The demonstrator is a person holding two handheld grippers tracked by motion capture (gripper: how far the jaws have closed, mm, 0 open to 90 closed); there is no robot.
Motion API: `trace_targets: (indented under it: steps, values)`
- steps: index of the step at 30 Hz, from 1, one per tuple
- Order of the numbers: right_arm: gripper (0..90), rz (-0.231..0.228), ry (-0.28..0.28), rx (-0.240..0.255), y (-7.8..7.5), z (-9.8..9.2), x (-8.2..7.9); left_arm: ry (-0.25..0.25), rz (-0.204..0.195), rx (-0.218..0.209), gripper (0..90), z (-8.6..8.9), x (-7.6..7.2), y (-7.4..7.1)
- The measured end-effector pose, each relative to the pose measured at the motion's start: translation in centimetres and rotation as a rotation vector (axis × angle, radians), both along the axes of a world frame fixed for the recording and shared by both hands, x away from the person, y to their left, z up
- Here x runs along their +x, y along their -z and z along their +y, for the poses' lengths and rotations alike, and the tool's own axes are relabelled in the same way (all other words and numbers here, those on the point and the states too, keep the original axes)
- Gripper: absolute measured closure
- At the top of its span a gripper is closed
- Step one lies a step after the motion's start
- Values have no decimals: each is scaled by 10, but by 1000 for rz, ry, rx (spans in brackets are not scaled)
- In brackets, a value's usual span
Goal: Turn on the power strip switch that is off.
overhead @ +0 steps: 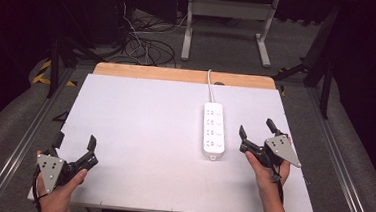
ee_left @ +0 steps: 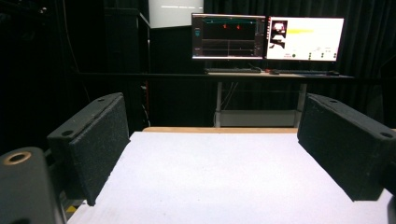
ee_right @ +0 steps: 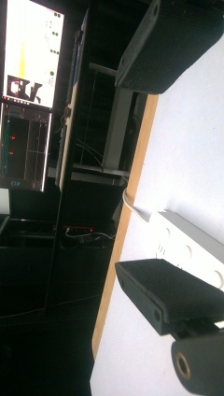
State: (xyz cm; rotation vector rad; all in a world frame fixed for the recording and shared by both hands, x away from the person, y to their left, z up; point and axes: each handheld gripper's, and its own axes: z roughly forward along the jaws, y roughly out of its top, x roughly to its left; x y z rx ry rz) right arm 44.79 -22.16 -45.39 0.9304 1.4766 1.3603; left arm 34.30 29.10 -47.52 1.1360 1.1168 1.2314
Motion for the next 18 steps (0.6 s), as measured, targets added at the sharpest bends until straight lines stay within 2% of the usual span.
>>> trace_targets:
  steps: [18]
  values:
    - [118, 7, 13, 9, 1, -6, -4, 20, 5, -3, 95, -4, 5, 0]
